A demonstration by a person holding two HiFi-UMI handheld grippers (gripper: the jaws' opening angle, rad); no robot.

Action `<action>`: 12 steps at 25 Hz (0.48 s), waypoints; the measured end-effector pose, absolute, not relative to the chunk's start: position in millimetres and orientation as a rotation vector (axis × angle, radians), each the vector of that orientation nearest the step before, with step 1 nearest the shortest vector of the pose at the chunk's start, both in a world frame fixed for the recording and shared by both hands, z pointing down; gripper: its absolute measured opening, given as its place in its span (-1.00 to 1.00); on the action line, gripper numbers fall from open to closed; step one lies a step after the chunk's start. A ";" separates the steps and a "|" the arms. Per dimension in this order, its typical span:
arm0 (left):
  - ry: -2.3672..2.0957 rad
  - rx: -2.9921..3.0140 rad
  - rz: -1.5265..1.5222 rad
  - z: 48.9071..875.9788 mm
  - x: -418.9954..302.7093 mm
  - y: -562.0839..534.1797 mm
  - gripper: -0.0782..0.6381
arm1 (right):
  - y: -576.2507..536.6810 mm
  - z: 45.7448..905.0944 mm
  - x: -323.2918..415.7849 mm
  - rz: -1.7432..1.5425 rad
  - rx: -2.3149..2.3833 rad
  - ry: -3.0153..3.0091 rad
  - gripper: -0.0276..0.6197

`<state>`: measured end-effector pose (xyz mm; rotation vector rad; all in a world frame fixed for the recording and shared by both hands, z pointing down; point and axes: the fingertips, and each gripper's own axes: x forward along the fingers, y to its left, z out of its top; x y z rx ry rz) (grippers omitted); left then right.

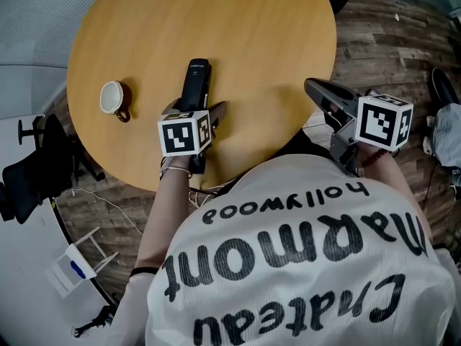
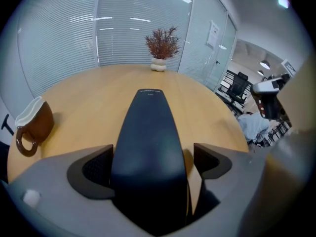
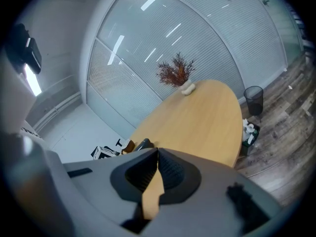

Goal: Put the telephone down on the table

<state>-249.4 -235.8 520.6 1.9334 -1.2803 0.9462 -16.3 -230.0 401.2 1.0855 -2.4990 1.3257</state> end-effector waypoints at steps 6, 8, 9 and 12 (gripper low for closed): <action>-1.254 1.989 1.015 523.0 -251.3 -239.3 0.60 | -226.2 392.2 -13.4 1.272 1.138 -2.498 -0.87; -1.251 2.010 1.009 521.0 -252.1 -241.4 0.61 | -223.4 389.8 -12.0 1.270 1.162 -2.492 -0.87; -1.255 2.023 1.002 518.9 -251.8 -242.0 0.61 | -221.2 387.9 -10.6 1.260 1.173 -2.494 -0.87; -1.267 2.047 0.978 512.9 -250.8 -245.2 0.61 | -216.1 383.7 -5.9 1.230 1.203 -2.496 -0.87</action>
